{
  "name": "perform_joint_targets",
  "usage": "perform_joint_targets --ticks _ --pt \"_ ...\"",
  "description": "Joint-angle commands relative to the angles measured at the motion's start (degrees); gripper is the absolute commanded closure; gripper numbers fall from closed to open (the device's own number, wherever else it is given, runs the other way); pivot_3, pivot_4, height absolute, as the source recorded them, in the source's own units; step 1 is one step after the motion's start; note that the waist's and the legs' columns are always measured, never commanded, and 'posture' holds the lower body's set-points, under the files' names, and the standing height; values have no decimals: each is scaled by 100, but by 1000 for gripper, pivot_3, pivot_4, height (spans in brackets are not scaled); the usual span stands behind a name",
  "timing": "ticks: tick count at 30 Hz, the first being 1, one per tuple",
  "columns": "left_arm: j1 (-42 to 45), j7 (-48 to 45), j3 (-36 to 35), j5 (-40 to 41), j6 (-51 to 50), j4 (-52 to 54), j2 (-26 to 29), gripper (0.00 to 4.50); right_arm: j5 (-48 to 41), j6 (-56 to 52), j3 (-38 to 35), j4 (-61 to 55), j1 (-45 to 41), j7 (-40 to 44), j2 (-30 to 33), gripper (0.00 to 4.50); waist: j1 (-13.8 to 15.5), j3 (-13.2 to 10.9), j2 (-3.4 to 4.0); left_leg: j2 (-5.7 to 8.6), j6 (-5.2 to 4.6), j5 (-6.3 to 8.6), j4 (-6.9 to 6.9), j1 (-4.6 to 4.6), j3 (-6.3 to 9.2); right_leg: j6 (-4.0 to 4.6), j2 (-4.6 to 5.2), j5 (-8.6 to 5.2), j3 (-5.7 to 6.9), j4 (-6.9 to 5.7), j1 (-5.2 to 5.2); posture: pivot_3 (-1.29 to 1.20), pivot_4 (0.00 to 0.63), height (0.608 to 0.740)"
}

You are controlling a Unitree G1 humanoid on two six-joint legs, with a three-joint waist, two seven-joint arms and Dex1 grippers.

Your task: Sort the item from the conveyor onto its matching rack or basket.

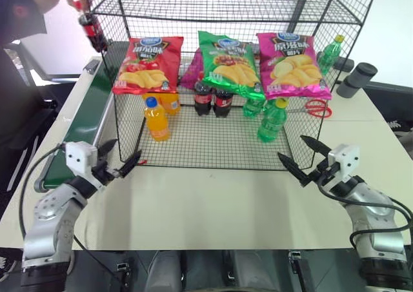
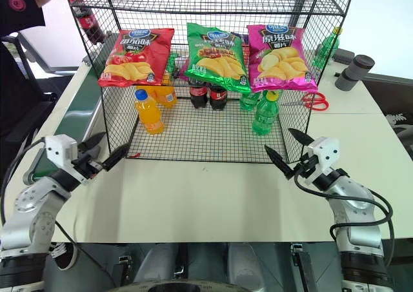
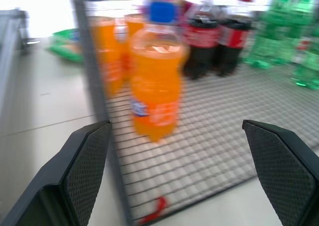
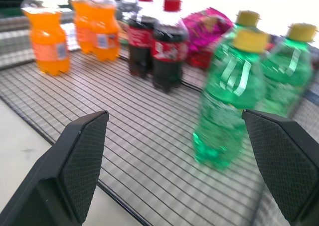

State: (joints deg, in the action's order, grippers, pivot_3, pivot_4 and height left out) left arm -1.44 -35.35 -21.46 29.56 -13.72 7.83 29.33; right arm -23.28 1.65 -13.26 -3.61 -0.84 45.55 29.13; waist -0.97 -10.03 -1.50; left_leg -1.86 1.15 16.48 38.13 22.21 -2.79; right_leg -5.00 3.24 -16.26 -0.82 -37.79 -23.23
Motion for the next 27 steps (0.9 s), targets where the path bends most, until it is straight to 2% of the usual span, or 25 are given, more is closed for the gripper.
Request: perform_joint_targets --ticks 1,10,18,27 --pt "26 233 -397 204 -109 125 42 0 -47 -42 120 -368 -137 -67 -56 46 13 0 0 1 0 0 0 0 0 0 1 0 0 0 0 0 150 740" --pt "202 971 -1132 405 57 -212 -242 0 -55 -287 739 -563 -487 -138 -312 46 18 1 -2 3 0 0 0 2 0 0 4 0 1 2 0 0 150 740" --pt "402 1238 -937 -31 465 -635 -357 0 -70 -586 1319 -1089 -475 -198 -619 46 20 2 -4 3 1 0 0 4 0 0 5 0 3 4 -1 0 150 740" --pt "774 1374 -731 -281 549 -940 -392 0 227 -434 1364 -932 -478 -520 -773 46 15 7 -13 4 1 0 0 5 1 0 7 0 6 4 -1 0 150 740"
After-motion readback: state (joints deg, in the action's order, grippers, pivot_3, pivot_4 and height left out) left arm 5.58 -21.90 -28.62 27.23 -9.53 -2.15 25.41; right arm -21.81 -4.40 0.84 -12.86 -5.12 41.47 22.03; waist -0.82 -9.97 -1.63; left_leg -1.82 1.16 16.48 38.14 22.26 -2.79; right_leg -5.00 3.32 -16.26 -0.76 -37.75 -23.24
